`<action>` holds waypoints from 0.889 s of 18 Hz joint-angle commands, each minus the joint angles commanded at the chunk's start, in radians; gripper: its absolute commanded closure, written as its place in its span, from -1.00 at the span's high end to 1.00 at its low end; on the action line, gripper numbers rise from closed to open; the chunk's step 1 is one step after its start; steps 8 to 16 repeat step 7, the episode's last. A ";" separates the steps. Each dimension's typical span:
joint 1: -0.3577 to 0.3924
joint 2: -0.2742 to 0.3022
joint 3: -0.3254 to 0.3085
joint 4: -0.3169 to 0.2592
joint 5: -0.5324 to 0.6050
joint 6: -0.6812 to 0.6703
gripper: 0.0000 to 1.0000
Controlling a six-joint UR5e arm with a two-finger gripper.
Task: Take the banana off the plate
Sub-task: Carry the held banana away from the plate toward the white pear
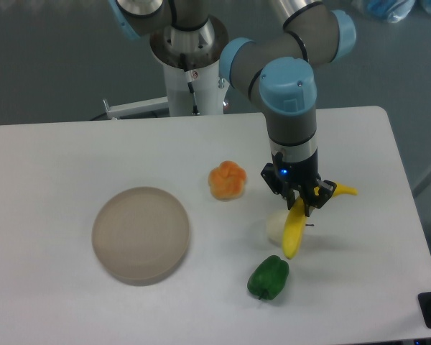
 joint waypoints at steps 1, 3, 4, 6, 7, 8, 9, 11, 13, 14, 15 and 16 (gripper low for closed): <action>0.006 0.000 -0.002 0.000 -0.002 0.000 -0.86; 0.008 -0.002 -0.002 0.000 -0.002 0.000 -0.86; 0.008 -0.002 -0.002 0.000 -0.002 0.000 -0.86; 0.008 -0.002 0.000 0.000 -0.002 0.000 -0.86; 0.008 -0.002 -0.002 0.000 -0.002 0.000 -0.86; 0.008 -0.002 -0.002 0.000 -0.002 0.000 -0.86; 0.008 -0.002 -0.002 0.000 -0.002 0.000 -0.86; 0.008 -0.002 -0.002 0.000 -0.002 0.000 -0.86; 0.008 -0.002 -0.002 0.000 -0.002 0.000 -0.86; 0.008 -0.002 -0.002 0.000 -0.002 0.000 -0.86; 0.008 -0.002 -0.002 0.000 -0.002 0.000 -0.86; 0.008 -0.002 -0.002 0.000 -0.002 0.000 -0.86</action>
